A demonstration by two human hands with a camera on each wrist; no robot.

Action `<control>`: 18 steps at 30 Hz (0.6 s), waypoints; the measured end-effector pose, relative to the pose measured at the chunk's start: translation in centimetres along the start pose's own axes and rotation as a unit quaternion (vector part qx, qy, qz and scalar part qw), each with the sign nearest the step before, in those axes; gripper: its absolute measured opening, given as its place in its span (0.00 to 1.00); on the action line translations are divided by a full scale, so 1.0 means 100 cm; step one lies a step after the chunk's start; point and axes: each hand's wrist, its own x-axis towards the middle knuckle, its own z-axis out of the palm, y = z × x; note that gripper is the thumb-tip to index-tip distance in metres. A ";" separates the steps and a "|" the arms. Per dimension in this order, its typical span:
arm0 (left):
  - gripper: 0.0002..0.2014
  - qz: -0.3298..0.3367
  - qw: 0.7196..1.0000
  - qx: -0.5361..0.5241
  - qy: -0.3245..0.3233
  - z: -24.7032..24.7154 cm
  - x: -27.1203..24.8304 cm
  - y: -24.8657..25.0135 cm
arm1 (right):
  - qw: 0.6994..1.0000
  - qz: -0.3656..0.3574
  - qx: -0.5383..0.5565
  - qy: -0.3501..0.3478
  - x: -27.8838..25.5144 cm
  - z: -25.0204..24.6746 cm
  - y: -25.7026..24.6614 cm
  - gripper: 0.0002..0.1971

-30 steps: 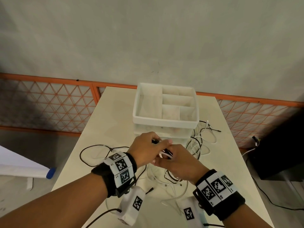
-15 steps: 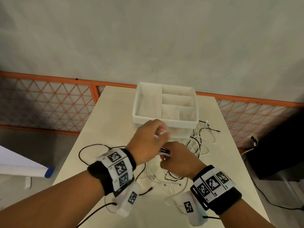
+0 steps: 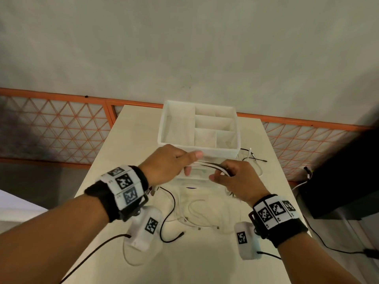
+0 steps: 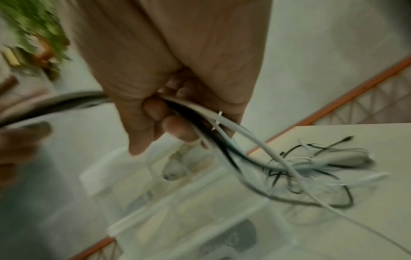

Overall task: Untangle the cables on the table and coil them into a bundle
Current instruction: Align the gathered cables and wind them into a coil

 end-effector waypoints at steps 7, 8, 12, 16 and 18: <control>0.37 -0.082 0.990 -0.084 -0.072 0.017 0.001 0.005 | 0.994 -0.085 -0.042 0.060 0.006 0.005 -0.021 0.02; 0.36 -0.081 0.990 -0.113 -0.024 0.015 0.002 0.007 | 0.993 -0.088 -0.045 0.060 0.007 0.003 -0.022 0.03; 0.27 -0.037 0.972 -0.186 0.135 -0.012 0.006 0.008 | 0.984 0.013 -0.179 0.016 0.006 -0.012 0.011 0.12; 0.25 -0.013 0.954 -0.254 0.159 -0.032 0.005 0.004 | 0.932 0.151 -0.328 0.013 0.008 -0.023 0.059 0.11; 0.25 -0.012 0.958 -0.243 0.149 -0.034 0.004 0.001 | 0.927 0.216 -0.306 0.005 0.012 -0.028 0.069 0.11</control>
